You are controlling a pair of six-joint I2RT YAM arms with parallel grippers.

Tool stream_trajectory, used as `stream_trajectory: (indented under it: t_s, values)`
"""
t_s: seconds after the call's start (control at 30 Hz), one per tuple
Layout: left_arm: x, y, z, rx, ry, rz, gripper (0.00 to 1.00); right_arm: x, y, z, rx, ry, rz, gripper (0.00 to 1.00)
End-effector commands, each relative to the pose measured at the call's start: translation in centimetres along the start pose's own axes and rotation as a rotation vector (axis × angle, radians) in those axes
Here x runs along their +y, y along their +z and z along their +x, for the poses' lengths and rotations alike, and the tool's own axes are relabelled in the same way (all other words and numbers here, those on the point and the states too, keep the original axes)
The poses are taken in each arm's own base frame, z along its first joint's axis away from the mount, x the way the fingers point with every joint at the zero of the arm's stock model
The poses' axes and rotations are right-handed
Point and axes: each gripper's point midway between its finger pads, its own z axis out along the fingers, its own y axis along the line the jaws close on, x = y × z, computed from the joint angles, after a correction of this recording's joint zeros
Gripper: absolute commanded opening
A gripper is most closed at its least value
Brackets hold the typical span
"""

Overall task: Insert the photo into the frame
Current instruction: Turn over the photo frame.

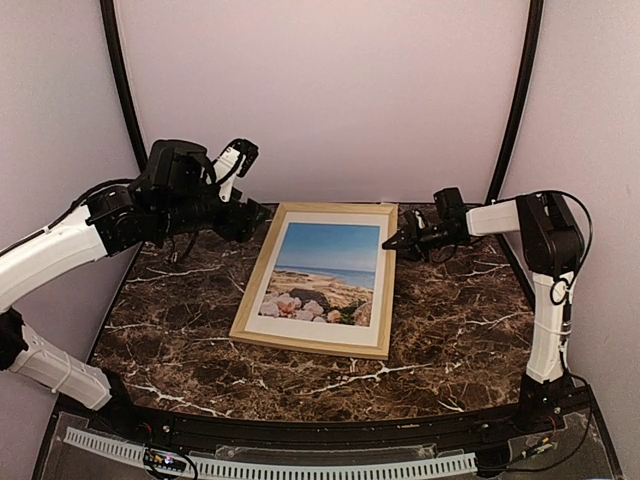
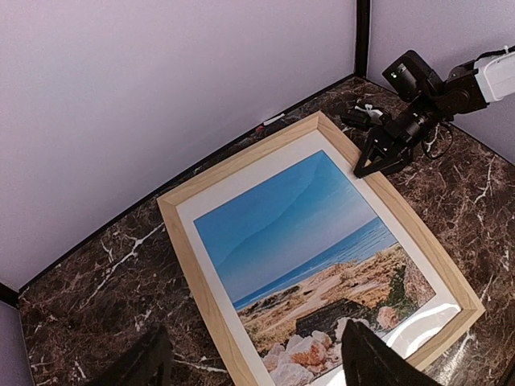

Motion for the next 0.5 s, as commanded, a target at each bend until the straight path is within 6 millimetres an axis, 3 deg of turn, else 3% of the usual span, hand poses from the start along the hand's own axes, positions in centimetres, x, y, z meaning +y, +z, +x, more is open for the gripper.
stream_trajectory:
  t_s: [0.0,0.13,0.47]
  values:
    - [-0.4,0.4,0.1,-0.018,-0.038,0.026,0.76,4.2,-1.2,-3.5,-0.080,-0.200,-0.168,0.00]
    - [-0.5,0.8,0.9,-0.006,-0.035,0.024,0.77,2.6,-0.9,-3.9,-0.079,-0.163,-0.168,0.00]
    - [-0.7,1.8,2.3,0.031,-0.026,0.019,0.77,-0.4,-0.3,-4.3,-0.066,-0.095,-0.162,0.15]
